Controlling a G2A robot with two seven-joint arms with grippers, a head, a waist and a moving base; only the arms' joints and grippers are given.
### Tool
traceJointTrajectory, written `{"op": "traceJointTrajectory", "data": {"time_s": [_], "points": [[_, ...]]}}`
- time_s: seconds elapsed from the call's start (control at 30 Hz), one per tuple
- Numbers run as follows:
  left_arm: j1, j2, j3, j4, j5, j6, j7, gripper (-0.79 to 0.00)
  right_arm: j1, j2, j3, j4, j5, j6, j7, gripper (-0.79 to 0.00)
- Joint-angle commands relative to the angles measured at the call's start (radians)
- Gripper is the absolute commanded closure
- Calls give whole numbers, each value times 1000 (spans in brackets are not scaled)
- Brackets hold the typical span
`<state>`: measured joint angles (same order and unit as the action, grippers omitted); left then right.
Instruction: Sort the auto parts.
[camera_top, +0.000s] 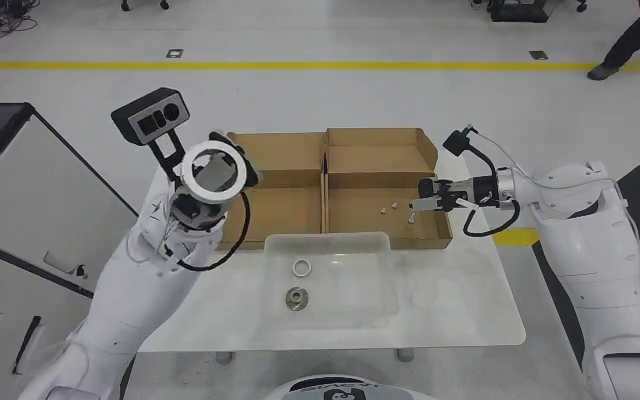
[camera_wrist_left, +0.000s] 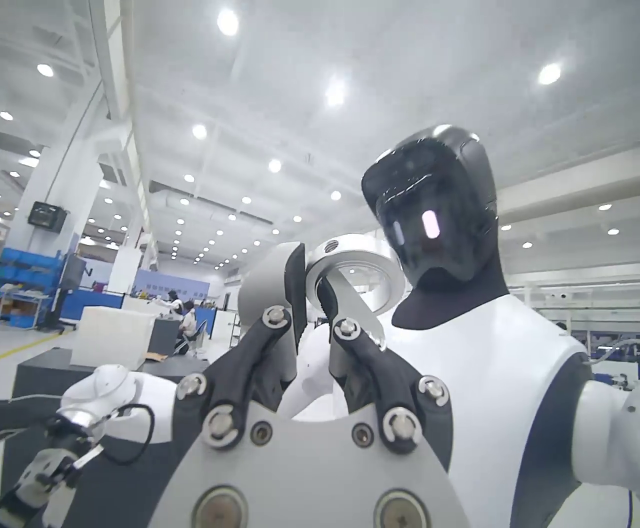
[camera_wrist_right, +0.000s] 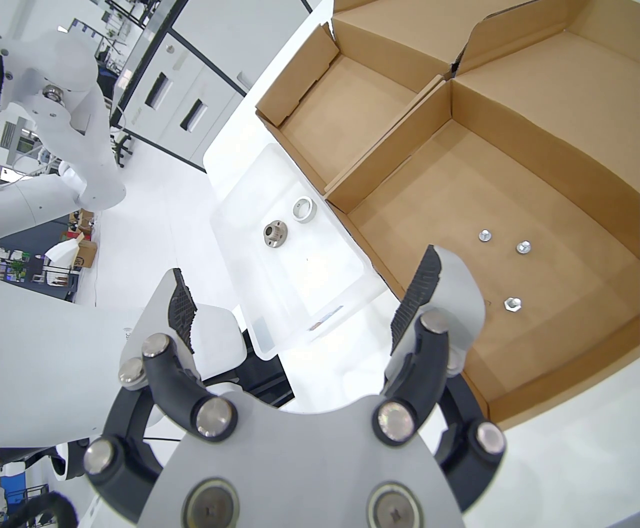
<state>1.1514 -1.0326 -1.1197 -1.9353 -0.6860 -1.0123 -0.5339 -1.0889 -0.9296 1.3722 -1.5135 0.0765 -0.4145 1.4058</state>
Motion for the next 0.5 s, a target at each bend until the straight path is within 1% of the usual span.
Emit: {"op": "traceJointTrajectory", "data": {"time_s": [0.0,0.13,0.3,0.37,0.47], "points": [[8,-14,-11,-1,-51,0,-19,0,0,0,0,0,0,0,0,-785],[21,-44,-34,11,-129,0,-82,0,0,0,0,0,0,0,0,-785],[28,-74,-63,55,-137,0,-198,0,0,0,0,0,0,0,0,-785],[24,-77,-82,87,-61,0,-267,0,0,0,0,0,0,0,0,-785],[18,-75,-91,99,99,9,-283,0,0,0,0,0,0,0,0,-785]]}}
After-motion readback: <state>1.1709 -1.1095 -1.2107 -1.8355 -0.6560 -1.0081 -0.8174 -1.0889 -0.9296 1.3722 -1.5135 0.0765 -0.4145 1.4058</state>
